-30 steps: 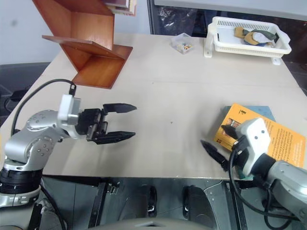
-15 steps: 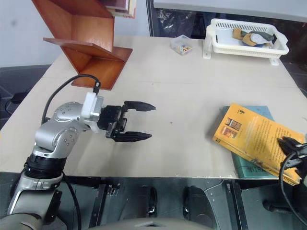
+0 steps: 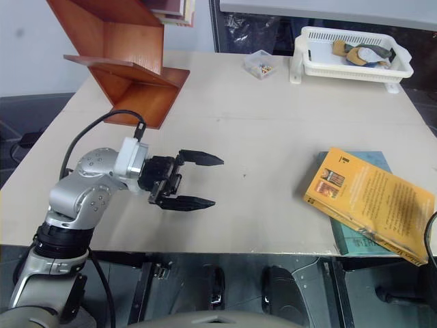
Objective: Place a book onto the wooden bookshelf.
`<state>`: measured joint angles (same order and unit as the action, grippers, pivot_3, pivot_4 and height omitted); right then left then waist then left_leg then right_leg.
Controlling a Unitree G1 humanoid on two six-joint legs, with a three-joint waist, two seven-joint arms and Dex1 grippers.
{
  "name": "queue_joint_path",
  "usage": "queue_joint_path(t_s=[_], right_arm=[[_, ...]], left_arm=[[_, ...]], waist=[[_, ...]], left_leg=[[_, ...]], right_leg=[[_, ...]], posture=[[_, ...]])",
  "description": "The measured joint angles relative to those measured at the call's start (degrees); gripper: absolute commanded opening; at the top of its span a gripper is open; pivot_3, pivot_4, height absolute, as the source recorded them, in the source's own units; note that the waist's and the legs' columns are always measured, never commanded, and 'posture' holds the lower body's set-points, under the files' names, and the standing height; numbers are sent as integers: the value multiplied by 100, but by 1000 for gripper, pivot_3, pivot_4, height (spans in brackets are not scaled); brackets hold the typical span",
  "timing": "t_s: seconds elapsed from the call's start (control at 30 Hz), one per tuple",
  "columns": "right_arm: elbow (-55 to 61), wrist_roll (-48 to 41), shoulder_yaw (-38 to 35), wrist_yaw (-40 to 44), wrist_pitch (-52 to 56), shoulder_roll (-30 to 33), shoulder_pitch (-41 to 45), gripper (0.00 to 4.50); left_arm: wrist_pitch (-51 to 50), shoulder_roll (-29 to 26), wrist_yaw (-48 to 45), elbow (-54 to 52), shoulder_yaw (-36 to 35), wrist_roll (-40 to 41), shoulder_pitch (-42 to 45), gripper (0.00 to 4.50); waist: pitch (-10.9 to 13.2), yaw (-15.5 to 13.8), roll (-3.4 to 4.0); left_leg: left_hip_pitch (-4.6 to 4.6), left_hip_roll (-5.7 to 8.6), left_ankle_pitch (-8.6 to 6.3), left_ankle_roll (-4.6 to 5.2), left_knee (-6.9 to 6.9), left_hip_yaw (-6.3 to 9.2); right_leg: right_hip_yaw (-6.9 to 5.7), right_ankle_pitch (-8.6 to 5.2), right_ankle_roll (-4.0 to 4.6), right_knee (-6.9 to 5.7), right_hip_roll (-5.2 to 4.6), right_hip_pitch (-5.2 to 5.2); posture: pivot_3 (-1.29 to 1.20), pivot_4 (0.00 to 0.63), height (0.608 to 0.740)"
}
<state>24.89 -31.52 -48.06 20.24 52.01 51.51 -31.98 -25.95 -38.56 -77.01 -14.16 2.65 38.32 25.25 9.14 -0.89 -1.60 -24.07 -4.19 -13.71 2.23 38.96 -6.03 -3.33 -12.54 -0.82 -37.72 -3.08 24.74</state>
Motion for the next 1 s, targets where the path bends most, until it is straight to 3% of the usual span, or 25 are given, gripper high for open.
queue_joint_path(t_s=[0.4,0.47,0.73,1.0], right_arm=[[-473,-109,400,1444,30,72,536,65],[-654,-239,819,1638,23,-56,948,65],[-790,-256,1072,1455,60,-410,1454,65],[-259,-532,275,1332,513,-653,1075,65]], left_arm=[[-10,-139,124,-217,-222,60,-336,4500],[-7,-174,124,-223,-247,71,-357,4500],[-20,-224,210,-232,-273,88,-357,4500],[-66,-244,356,-316,-320,136,-379,4500]], waist=[[-4,10,9],[-4,15,10],[-4,8,10],[-3,-1,18]], left_leg=[[8,-1,-1,0,-2,-5],[9,0,-1,1,-2,-7],[9,-1,-1,1,-3,-7],[8,-1,-1,0,-8,-8]], right_leg=[[-1,0,0,0,1,-2],[1,0,-1,0,-2,-3],[-1,0,-1,2,0,-4],[-1,0,-1,4,-1,-2]], posture=[[0,150,740],[0,150,740],[0,150,740],[0,150,740]])
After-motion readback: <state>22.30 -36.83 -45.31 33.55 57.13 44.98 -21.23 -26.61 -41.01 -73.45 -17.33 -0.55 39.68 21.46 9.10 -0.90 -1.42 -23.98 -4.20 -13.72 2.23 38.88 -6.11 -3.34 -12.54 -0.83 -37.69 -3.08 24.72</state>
